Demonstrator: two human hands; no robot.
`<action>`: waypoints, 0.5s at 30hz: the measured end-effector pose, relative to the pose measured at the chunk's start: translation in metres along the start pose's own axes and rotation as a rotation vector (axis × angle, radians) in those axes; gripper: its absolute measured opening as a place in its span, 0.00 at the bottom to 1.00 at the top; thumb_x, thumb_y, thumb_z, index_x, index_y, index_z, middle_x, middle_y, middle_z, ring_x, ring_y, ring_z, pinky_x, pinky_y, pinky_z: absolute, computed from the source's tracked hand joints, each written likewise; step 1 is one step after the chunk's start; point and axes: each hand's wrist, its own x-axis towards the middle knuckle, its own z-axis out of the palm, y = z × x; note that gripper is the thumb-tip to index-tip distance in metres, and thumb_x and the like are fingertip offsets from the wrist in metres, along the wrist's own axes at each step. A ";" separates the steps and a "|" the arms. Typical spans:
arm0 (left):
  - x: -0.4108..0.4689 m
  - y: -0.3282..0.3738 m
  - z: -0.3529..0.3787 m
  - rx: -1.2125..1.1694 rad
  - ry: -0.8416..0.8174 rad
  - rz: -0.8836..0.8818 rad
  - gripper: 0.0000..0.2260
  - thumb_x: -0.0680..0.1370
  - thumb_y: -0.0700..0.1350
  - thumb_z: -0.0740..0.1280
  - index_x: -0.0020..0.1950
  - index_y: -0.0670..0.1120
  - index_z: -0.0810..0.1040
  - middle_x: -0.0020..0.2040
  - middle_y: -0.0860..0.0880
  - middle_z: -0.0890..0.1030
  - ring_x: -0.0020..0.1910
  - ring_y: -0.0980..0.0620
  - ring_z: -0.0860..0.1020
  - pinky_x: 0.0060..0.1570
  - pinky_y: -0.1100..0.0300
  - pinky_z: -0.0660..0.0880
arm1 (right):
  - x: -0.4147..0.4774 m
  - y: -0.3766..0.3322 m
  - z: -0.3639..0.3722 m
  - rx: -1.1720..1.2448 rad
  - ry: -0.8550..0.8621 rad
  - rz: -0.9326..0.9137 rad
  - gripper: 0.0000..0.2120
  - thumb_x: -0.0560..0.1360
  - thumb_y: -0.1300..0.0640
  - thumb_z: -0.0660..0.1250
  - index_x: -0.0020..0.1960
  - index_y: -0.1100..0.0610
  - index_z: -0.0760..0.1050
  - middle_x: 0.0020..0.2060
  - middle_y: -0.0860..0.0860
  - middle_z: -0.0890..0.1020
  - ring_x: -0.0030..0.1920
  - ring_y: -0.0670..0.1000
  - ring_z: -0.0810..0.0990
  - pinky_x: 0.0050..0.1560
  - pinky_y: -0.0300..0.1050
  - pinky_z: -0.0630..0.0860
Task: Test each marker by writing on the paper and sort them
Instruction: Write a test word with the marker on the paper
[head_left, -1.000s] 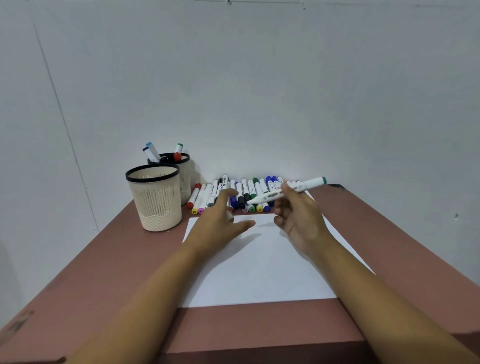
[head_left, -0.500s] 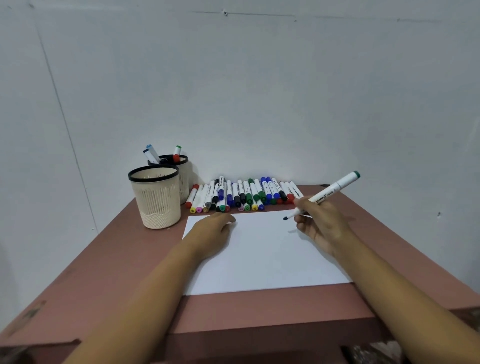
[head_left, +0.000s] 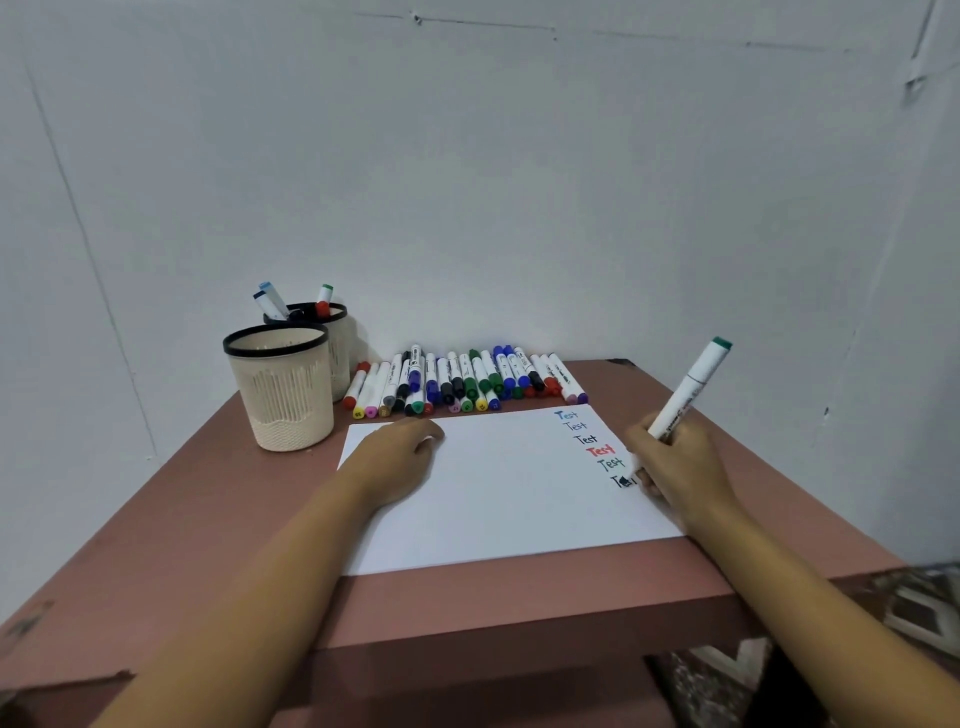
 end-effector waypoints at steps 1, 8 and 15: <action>0.000 0.000 0.000 -0.001 0.002 0.001 0.14 0.81 0.44 0.55 0.64 0.49 0.74 0.64 0.51 0.75 0.63 0.52 0.72 0.63 0.57 0.67 | 0.000 0.000 0.000 0.016 -0.007 0.008 0.11 0.74 0.66 0.63 0.35 0.60 0.67 0.27 0.56 0.69 0.25 0.49 0.66 0.24 0.38 0.64; 0.001 -0.003 0.002 -0.015 0.010 0.010 0.14 0.81 0.43 0.55 0.64 0.49 0.74 0.64 0.51 0.75 0.63 0.52 0.72 0.63 0.59 0.66 | -0.001 0.003 0.000 -0.019 0.042 0.005 0.12 0.74 0.62 0.70 0.36 0.61 0.68 0.28 0.59 0.73 0.19 0.46 0.67 0.21 0.39 0.65; 0.001 -0.002 0.002 -0.011 0.015 0.013 0.14 0.82 0.43 0.55 0.64 0.49 0.74 0.64 0.51 0.75 0.63 0.52 0.72 0.61 0.60 0.66 | 0.001 0.005 0.002 -0.064 0.075 0.017 0.09 0.71 0.66 0.67 0.34 0.61 0.69 0.28 0.60 0.74 0.21 0.52 0.68 0.24 0.41 0.65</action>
